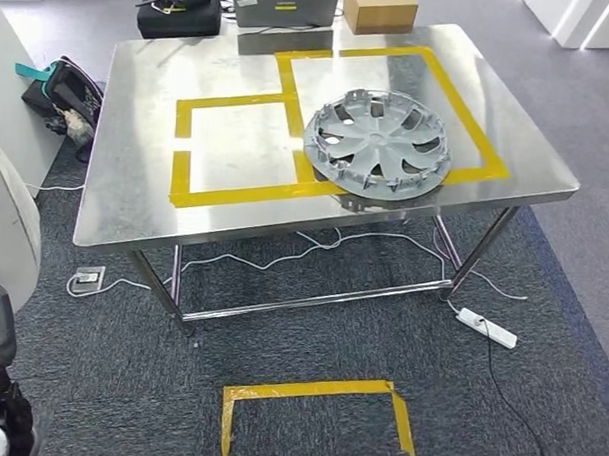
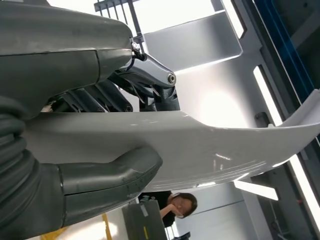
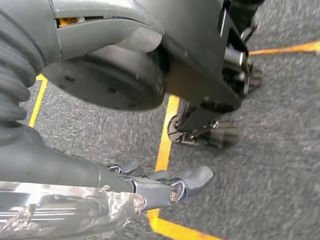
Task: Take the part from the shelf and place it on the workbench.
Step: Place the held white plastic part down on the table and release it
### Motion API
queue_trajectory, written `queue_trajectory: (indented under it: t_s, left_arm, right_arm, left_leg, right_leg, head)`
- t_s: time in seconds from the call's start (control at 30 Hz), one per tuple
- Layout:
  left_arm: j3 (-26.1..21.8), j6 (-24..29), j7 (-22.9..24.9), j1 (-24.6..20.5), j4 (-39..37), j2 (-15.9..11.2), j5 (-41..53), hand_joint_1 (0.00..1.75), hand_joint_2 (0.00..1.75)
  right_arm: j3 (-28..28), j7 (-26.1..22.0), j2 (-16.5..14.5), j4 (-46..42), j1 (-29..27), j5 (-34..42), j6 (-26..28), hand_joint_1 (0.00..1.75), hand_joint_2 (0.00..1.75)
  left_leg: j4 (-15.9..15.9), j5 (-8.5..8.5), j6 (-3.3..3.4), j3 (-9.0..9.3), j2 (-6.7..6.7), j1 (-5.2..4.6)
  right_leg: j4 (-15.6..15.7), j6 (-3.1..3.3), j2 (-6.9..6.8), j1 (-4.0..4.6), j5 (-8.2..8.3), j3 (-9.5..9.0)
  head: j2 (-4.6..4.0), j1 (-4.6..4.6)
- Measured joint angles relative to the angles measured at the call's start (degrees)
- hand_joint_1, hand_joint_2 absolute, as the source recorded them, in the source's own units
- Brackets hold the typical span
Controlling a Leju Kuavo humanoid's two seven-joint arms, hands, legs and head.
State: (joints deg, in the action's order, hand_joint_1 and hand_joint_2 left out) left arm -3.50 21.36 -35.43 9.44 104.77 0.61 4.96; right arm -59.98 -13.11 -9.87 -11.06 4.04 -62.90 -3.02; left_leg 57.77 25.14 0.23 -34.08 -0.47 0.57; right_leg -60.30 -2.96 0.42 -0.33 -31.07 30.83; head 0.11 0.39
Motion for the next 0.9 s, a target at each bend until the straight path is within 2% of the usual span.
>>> queue_trajectory:
  t_s: [0.03, 0.1, 0.13, 0.17, 0.2, 0.27, 0.3, 0.33, 0.4, 0.47, 0.5, 0.53, 0.57, 0.63, 0.67, 0.7, 0.73, 0.77, 0.8, 0.83, 0.87, 0.9]
  left_arm:
    - [0.0, 0.0, 0.0, 0.0, 0.0, 0.0, 0.0, 1.75, 1.75]
    - [0.0, -0.1, 0.0, 0.0, 0.0, 0.0, 0.0, 1.75, 1.75]
    - [0.0, -0.1, 0.0, 0.0, 0.0, 0.0, 0.0, 1.75, 1.75]
    - [0.0, -0.1, 0.0, 0.0, 0.0, 0.0, 0.0, 1.75, 1.75]
    - [0.0, -0.2, 0.0, 0.0, 0.0, 0.0, 0.0, 1.75, 1.75]
    - [0.0, -0.3, 0.0, -0.1, 0.0, 0.0, 0.0, 1.75, 1.75]
    - [0.0, -0.3, 0.0, -0.1, 0.0, 0.0, 0.0, 1.75, 1.75]
    - [0.0, -0.3, 0.0, -0.2, 0.0, 0.0, 0.0, 1.75, 1.75]
    - [0.0, -0.4, 0.0, -0.3, 0.0, 0.0, 0.0, 1.75, 1.75]
    - [0.0, -0.4, 0.0, -0.3, 0.0, 0.0, 0.0, 1.75, 1.75]
    - [0.0, -0.5, 0.0, -0.4, 0.0, 0.0, 0.0, 1.75, 1.75]
    - [0.0, -0.7, 0.1, -0.5, 0.0, 0.0, 0.0, 1.75, 1.75]
    - [0.0, -1.0, 0.3, -0.6, 0.0, 0.0, -0.1, 1.75, 1.75]
    - [0.1, -1.3, 0.6, -0.6, -0.2, 0.0, -0.2, 1.75, 1.75]
    - [0.1, -1.4, 0.7, -0.6, -0.3, 0.0, -0.2, 1.75, 1.75]
    - [0.1, -1.5, 0.8, -0.7, -0.4, 0.0, -0.2, 1.75, 1.75]
    - [0.1, -1.7, 0.9, -0.8, -0.5, 0.0, -0.2, 1.75, 1.75]
    - [0.1, -1.9, 1.0, -0.9, -0.6, 0.0, -0.2, 1.75, 1.75]
    - [0.2, -2.1, 1.1, -1.2, -0.7, -0.1, -0.2, 1.75, 1.75]
    - [0.2, -2.2, 1.2, -1.4, -0.8, -0.1, -0.2, 1.75, 1.75]
    - [0.2, -2.3, 1.2, -1.6, -1.0, -0.1, -0.2, 1.75, 1.75]
    - [0.2, -2.3, 1.3, -1.7, -1.1, -0.1, -0.2, 1.75, 1.75]
  right_arm:
    - [0.0, 0.0, 0.0, 0.0, 0.0, 0.0, 0.0, 0.0, 1.75]
    - [0.0, 0.0, 0.0, 0.0, 0.0, 0.0, 0.0, 0.0, 1.75]
    - [0.0, 0.0, 0.0, 0.0, -0.1, 0.0, -0.1, 0.0, 1.75]
    - [0.0, 0.0, 0.0, 0.0, -0.2, 0.0, -0.1, 0.0, 1.75]
    - [0.0, 0.0, 0.0, 0.0, -0.2, 0.0, -0.2, 0.0, 1.75]
    - [0.0, 0.1, 0.0, 0.0, -0.1, 0.0, -0.4, 0.0, 1.75]
    - [0.0, 0.2, 0.0, 0.0, -0.1, 0.0, -0.4, 0.0, 1.75]
    - [0.0, 0.2, 0.0, 0.0, -0.1, 0.0, -0.4, 0.0, 1.75]
    - [0.0, 0.3, 0.0, 0.0, -0.1, 0.0, -0.4, 0.0, 1.75]
    - [-0.1, 0.3, -0.1, 0.0, -0.2, 0.0, -0.4, 0.0, 1.75]
    - [-0.1, 0.3, -0.1, 0.0, -0.2, 0.0, -0.4, 0.0, 1.75]
    - [-0.1, 0.3, -0.2, 0.0, -0.1, 0.0, -0.4, 0.0, 1.75]
    - [-0.1, 0.3, -0.2, 0.0, -0.1, 0.0, -0.3, 0.0, 1.75]
    - [-0.1, 0.5, -0.3, 0.0, -0.1, 0.1, -0.2, 0.0, 1.75]
    - [-0.1, 0.5, -0.3, 0.0, -0.2, 0.1, -0.1, 0.0, 1.75]
    - [-0.1, 0.5, -0.3, 0.0, -0.2, 0.1, -0.1, 0.0, 1.75]
    - [-0.1, 0.6, -0.3, 0.0, -0.2, 0.1, -0.1, 0.0, 1.75]
    - [-0.1, 0.6, -0.4, 0.0, -0.2, 0.1, -0.1, 0.0, 1.75]
    - [-0.1, 0.6, -0.5, 0.0, -0.2, 0.1, -0.1, 0.0, 1.75]
    - [-0.1, 0.6, -0.6, 0.0, -0.2, 0.1, -0.1, 0.0, 1.75]
    - [-0.1, 0.5, -0.6, 0.0, -0.1, 0.1, -0.1, 0.0, 1.75]
    - [-0.1, 0.5, -0.7, 0.0, -0.1, 0.1, -0.1, 0.0, 1.75]
  left_leg:
    - [0.0, 0.23, 0.34, 0.32, 0.04, 0.02]
    - [0.0, 0.78, 0.76, 0.8, 0.08, -0.1]
    - [0.0, 1.08, 0.83, 1.11, 0.03, -0.16]
    - [0.0, 1.43, 0.84, 1.54, -0.04, -0.2]
    - [0.0, 1.8, 0.79, 2.07, -0.12, -0.23]
    - [-0.1, 2.72, 0.55, 3.41, -0.22, -0.25]
    - [0.0, 3.18, 0.3, 3.9, -0.25, -0.32]
    - [0.0, 3.53, 0.01, 4.2, -0.28, -0.36]
    - [-0.2, 3.81, -0.57, 4.26, -0.32, -0.37]
    - [-0.3, 4.14, -1.19, 4.33, -0.26, -0.24]
    - [0.7, 4.71, -1.54, 3.93, -0.21, -0.2]
    - [3.0, 5.77, -1.88, 2.75, -0.17, -0.18]
    - [6.5, 7.08, -2.16, 0.78, -0.12, -0.14]
    - [14.0, 9.09, -2.52, -4.28, -0.12, -0.04]
    - [15.8, 8.63, -2.61, -5.96, -0.11, 0.0]
    - [15.4, 7.02, -2.63, -6.59, -0.11, 0.03]
    - [13.0, 4.49, -2.61, -6.09, -0.09, 0.04]
    - [9.3, 1.6, -2.57, -4.82, -0.02, 0.04]
    - [5.8, -0.4, -2.55, -3.4, 0.11, -0.01]
    - [2.8, -1.43, -2.37, -2.2, 0.2, -0.03]
    - [1.1, -1.65, -2.15, -1.49, 0.27, -0.07]
    - [0.5, -1.13, -1.83, -1.25, 0.25, -0.14]
  right_leg:
    - [-3.1, -0.17, -0.02, -0.01, -1.38, 1.55]
    - [-11.5, -0.31, -0.03, 0.0, -4.2, 6.56]
    - [-14.4, -0.29, -0.02, 0.02, -4.5, 8.74]
    - [-15.2, -0.2, -0.01, 0.04, -3.52, 9.92]
    - [-13.7, -0.05, -0.01, 0.06, -1.48, 9.99]
    - [-6.3, 0.36, 0.0, 0.12, 3.9, 7.53]
    - [-2.8, 0.54, 0.02, 0.21, 5.42, 6.01]
    - [-0.4, 0.68, 0.04, 0.3, 6.19, 4.9]
    - [0.7, 0.99, 0.1, 0.56, 5.73, 4.31]
    - [1.0, 1.55, 0.15, 0.45, 5.63, 4.05]
    - [1.3, 1.88, 0.16, 0.33, 5.56, 3.72]
    - [1.6, 2.18, 0.14, 0.17, 5.46, 3.31]
    - [1.7, 2.41, 0.11, 0.12, 5.27, 3.02]
    - [1.8, 2.69, 0.07, 0.06, 4.75, 2.51]
    - [1.8, 2.7, 0.1, 0.03, 4.44, 2.18]
    - [1.8, 2.66, 0.15, -0.03, 4.1, 1.74]
    - [1.8, 2.55, 0.22, -0.11, 3.72, 1.19]
    - [1.8, 2.37, 0.3, -0.17, 3.31, 0.63]
    - [1.8, 2.08, 0.36, -0.12, 2.86, 0.29]
    - [1.7, 1.77, 0.41, -0.02, 2.45, 0.13]
    - [1.7, 1.48, 0.43, 0.1, 2.14, 0.15]
    - [1.9, 1.21, 0.43, 0.22, 1.92, 0.22]
  head:
    - [0.0, 0.2]
    - [0.0, 0.44]
    - [0.0, 0.45]
    - [0.0, 0.47]
    - [0.0, 0.46]
    - [0.0, 0.46]
    - [0.0, 0.42]
    - [0.0, 0.37]
    - [0.0, 0.18]
    - [0.01, 0.06]
    - [0.01, -0.1]
    - [0.01, -0.2]
    - [0.0, -0.34]
    - [0.0, -0.38]
    - [0.0, -0.41]
    - [0.0, -0.4]
    - [0.0, -0.4]
    - [0.0, -0.42]
    - [0.0, -0.42]
    - [0.0, -0.51]
    - [0.0, -0.47]
    - [0.0, -0.39]
